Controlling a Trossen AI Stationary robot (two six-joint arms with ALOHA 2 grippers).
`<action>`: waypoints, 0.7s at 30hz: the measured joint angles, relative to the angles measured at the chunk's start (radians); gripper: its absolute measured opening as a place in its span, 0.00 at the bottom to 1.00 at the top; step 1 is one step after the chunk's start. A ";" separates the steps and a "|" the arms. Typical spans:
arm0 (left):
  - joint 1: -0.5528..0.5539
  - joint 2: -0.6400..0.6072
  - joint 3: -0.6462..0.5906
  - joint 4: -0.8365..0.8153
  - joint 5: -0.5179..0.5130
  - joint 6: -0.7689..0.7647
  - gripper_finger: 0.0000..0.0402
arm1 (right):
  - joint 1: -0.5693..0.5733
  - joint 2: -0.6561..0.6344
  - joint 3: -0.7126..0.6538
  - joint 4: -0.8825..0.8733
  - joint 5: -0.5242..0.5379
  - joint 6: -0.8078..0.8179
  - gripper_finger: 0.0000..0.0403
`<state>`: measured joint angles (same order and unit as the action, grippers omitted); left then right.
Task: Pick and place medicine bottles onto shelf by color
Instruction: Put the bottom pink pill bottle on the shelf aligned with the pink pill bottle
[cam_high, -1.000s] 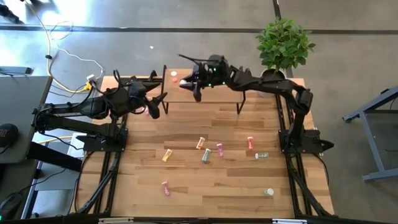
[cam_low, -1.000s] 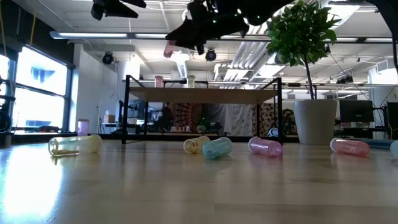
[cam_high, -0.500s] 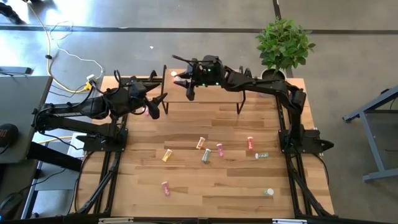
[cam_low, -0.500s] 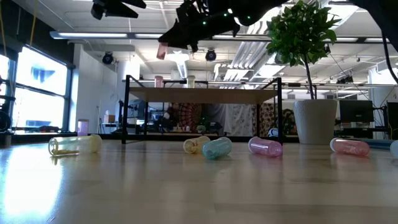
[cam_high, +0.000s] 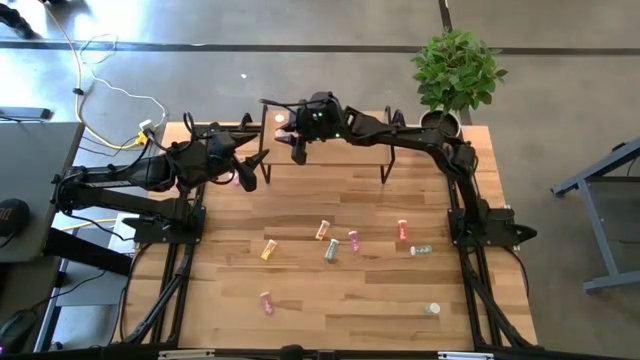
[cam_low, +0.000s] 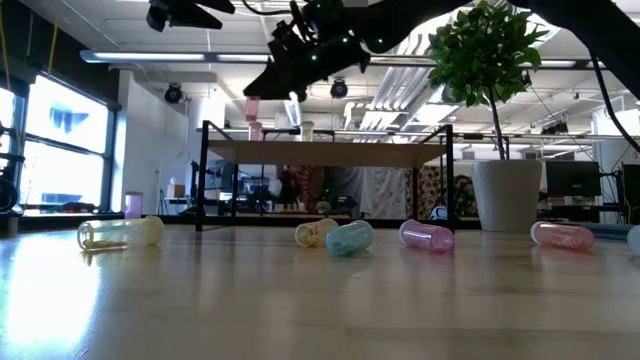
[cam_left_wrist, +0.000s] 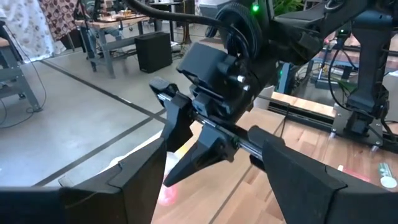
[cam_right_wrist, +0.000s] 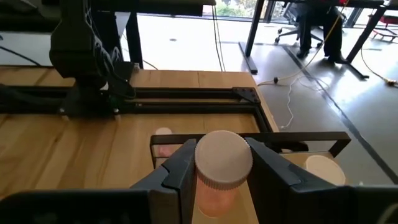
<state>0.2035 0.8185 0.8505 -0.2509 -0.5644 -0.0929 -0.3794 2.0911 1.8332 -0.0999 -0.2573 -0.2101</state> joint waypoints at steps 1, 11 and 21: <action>0.000 0.000 0.000 0.000 0.000 0.000 0.64 | 0.000 0.002 0.000 0.002 0.000 -0.007 0.26; 0.000 0.000 0.000 0.000 0.000 0.000 0.64 | 0.000 0.026 0.001 0.006 0.000 -0.061 0.26; 0.000 0.000 0.000 0.000 -0.001 0.000 0.64 | 0.000 0.050 0.029 0.009 0.001 -0.058 0.26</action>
<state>0.2034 0.8188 0.8505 -0.2508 -0.5657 -0.0929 -0.3790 2.1410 1.8619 -0.0906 -0.2562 -0.2680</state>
